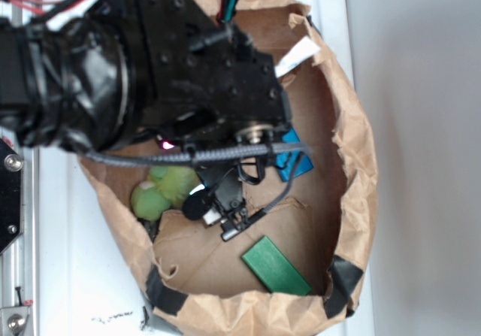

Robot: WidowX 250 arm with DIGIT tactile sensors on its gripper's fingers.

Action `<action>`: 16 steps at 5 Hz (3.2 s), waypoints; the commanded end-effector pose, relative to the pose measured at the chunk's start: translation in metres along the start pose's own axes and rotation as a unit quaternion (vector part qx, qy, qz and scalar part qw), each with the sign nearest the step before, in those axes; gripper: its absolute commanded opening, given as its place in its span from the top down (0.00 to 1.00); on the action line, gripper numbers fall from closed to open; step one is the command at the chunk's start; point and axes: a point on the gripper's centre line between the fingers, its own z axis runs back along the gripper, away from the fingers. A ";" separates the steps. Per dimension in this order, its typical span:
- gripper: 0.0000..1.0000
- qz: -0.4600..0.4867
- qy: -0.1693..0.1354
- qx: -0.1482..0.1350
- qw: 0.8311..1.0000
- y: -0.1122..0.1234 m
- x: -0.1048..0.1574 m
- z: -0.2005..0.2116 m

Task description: Grab the green animal.

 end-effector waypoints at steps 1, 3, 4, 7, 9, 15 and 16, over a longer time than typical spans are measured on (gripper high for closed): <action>0.00 -0.004 -0.008 0.010 1.000 0.010 -0.009 0.000; 0.00 -0.013 0.038 0.003 0.999 0.007 -0.020 -0.023; 0.00 -0.024 0.055 -0.003 0.998 0.009 -0.031 -0.031; 0.00 -0.035 0.083 -0.030 0.995 0.006 -0.032 -0.032; 1.00 -0.022 0.093 -0.019 0.995 0.005 -0.030 -0.038; 1.00 -0.108 -0.002 -0.030 0.994 0.012 -0.024 0.029; 1.00 -0.120 -0.035 -0.039 0.991 0.012 -0.024 0.042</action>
